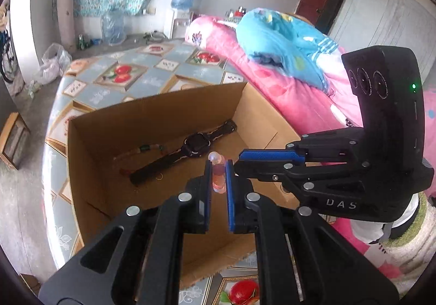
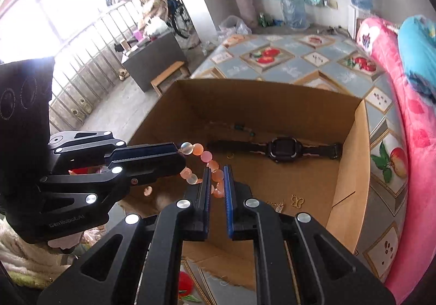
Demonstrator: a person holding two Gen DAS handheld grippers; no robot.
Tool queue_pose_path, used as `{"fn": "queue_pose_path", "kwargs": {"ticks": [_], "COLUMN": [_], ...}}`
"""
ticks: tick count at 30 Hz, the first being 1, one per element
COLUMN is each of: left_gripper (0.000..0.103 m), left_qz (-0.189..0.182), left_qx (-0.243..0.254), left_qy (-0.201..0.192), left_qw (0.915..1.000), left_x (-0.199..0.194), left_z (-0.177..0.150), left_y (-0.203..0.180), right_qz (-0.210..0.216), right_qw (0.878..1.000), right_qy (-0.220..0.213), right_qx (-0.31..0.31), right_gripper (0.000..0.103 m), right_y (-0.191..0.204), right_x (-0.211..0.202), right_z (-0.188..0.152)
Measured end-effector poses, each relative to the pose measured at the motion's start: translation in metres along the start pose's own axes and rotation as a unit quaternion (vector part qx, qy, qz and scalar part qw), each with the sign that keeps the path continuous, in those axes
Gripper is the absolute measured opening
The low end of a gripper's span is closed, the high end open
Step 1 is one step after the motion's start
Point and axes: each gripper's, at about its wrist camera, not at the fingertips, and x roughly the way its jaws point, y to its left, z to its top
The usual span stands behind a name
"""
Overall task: Organize jewelry
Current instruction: 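Carry the bracelet over the box and open the left gripper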
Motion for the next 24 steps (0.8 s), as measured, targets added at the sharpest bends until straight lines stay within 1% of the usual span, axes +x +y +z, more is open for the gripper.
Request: {"fn": "queue_pose_path", "kwargs": {"ticks": [2, 4, 6, 8, 11, 15, 16, 17, 18, 19, 20, 21, 22, 23, 24], "left_gripper": [0.009, 0.009, 0.013, 0.024, 0.025, 0.026, 0.028, 0.031, 0.032, 0.036, 0.041, 0.045, 0.053, 0.062, 0.065], "left_qz": [-0.001, 0.019, 0.026, 0.035, 0.024, 0.020, 0.018, 0.016, 0.017, 0.020, 0.026, 0.036, 0.051, 0.070, 0.088], "left_qx": [-0.010, -0.019, -0.028, -0.041, -0.063, -0.079, -0.080, -0.081, -0.082, -0.081, -0.077, -0.073, -0.070, -0.067, -0.065], "left_qy": [0.032, 0.064, 0.087, 0.102, 0.097, 0.071, 0.059, 0.047, 0.035, 0.019, 0.001, -0.019, -0.036, -0.053, -0.066], "left_qw": [0.9994, 0.9976, 0.9955, 0.9934, 0.9930, 0.9942, 0.9949, 0.9955, 0.9958, 0.9963, 0.9967, 0.9965, 0.9956, 0.9939, 0.9918], "left_x": [0.027, 0.050, 0.065, 0.076, 0.074, 0.056, 0.048, 0.038, 0.029, 0.016, 0.001, -0.014, -0.026, -0.039, -0.050], "left_z": [0.007, 0.009, 0.009, 0.008, 0.008, 0.006, 0.005, 0.003, 0.001, -0.002, -0.006, -0.010, -0.014, -0.019, -0.024], "left_y": [0.012, 0.021, 0.028, 0.035, 0.042, 0.048, 0.048, 0.047, 0.047, 0.046, 0.044, 0.042, 0.042, 0.042, 0.043], "right_qz": [-0.002, -0.003, -0.003, -0.014, -0.008, -0.003, 0.001, 0.000, -0.005, -0.012, -0.018, -0.027, -0.037, -0.051, -0.064], "right_qw": [0.999, 0.997, 0.994, 0.992, 0.993, 0.995, 0.995, 0.996, 0.996, 0.995, 0.995, 0.993, 0.990, 0.986, 0.982], "right_qy": [0.037, 0.075, 0.104, 0.113, 0.099, 0.062, 0.047, 0.029, 0.010, -0.014, -0.037, -0.064, -0.087, -0.109, -0.126], "right_qx": [0.016, 0.033, 0.043, 0.051, 0.063, 0.080, 0.084, 0.088, 0.091, 0.093, 0.095, 0.098, 0.103, 0.112, 0.124], "right_gripper": [0.010, 0.010, 0.010, 0.010, 0.010, 0.010, 0.010, 0.010, 0.010, 0.010, 0.010, 0.012, 0.020, 0.025, 0.030], "right_y": [-0.015, -0.027, -0.035, -0.041, -0.047, -0.054, -0.055, -0.055, -0.056, -0.057, -0.058, -0.058, -0.060, -0.062, -0.066], "right_x": [0.021, 0.042, 0.059, 0.066, 0.060, 0.036, 0.026, 0.013, 0.002, -0.012, -0.025, -0.042, -0.055, -0.069, -0.079], "right_z": [0.006, 0.012, 0.016, 0.019, 0.018, 0.016, 0.013, 0.010, 0.007, 0.003, -0.002, -0.008, -0.014, -0.022, -0.030]}}
